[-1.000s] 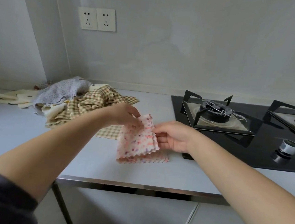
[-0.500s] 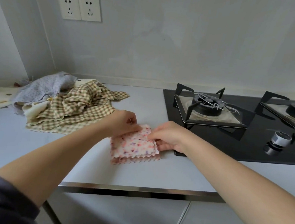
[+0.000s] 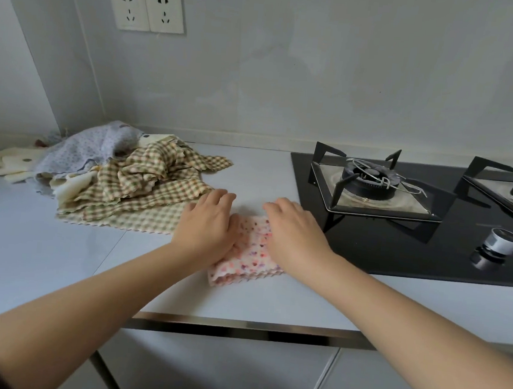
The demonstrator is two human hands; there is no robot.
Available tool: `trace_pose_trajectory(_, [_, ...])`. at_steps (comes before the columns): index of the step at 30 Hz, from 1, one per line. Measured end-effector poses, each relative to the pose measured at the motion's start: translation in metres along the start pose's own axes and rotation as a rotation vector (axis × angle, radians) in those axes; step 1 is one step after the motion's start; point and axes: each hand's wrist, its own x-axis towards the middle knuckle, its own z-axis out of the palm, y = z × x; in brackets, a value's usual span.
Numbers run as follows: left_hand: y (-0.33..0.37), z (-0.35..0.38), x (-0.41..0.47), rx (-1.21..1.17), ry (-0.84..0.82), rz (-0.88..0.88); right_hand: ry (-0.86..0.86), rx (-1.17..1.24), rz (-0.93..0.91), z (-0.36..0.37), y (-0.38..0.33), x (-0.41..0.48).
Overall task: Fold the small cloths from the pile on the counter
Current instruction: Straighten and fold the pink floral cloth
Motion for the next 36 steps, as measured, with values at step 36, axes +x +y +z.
trace_pose_trajectory(36, [0.003,-0.217,0.111,-0.513,-0.125,0.394,-0.233,1.292,0.12,-0.177,0.058,0.089])
